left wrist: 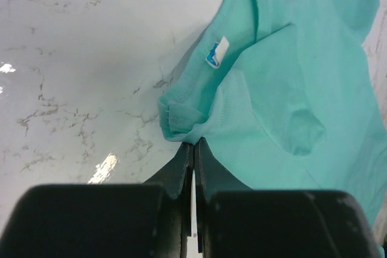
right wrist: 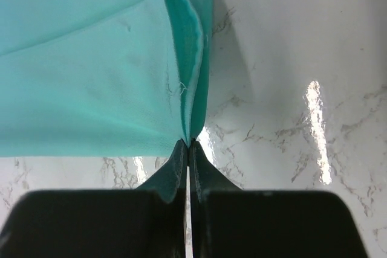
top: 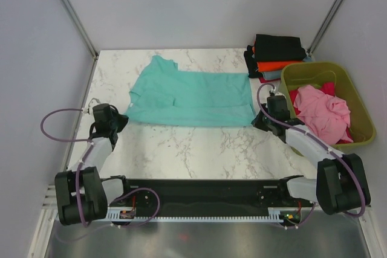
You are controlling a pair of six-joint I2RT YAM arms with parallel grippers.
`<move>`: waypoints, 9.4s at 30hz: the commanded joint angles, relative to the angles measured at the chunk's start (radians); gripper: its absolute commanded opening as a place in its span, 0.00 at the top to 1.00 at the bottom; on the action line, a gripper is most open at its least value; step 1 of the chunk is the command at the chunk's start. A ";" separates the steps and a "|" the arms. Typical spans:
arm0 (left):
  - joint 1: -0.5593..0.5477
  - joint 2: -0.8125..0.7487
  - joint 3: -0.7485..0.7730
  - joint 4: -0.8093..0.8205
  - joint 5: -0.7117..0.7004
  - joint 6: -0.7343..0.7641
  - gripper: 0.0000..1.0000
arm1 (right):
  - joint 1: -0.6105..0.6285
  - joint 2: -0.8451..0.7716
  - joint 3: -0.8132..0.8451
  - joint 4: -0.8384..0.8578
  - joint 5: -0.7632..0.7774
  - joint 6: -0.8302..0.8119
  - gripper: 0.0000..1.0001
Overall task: Fold and stack the t-shirts
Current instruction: Fold the tshirt
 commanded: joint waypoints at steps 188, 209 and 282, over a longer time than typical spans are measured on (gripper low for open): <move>-0.214 0.157 0.311 0.116 0.309 0.370 0.98 | -0.044 0.287 0.397 -0.030 0.123 -0.098 1.00; -0.280 -0.211 0.036 0.039 0.194 0.315 0.98 | -0.034 0.107 0.145 0.025 0.101 -0.055 0.92; -0.334 0.846 0.890 -0.235 -0.147 0.257 0.60 | 0.512 0.156 -0.128 0.143 0.052 0.375 0.23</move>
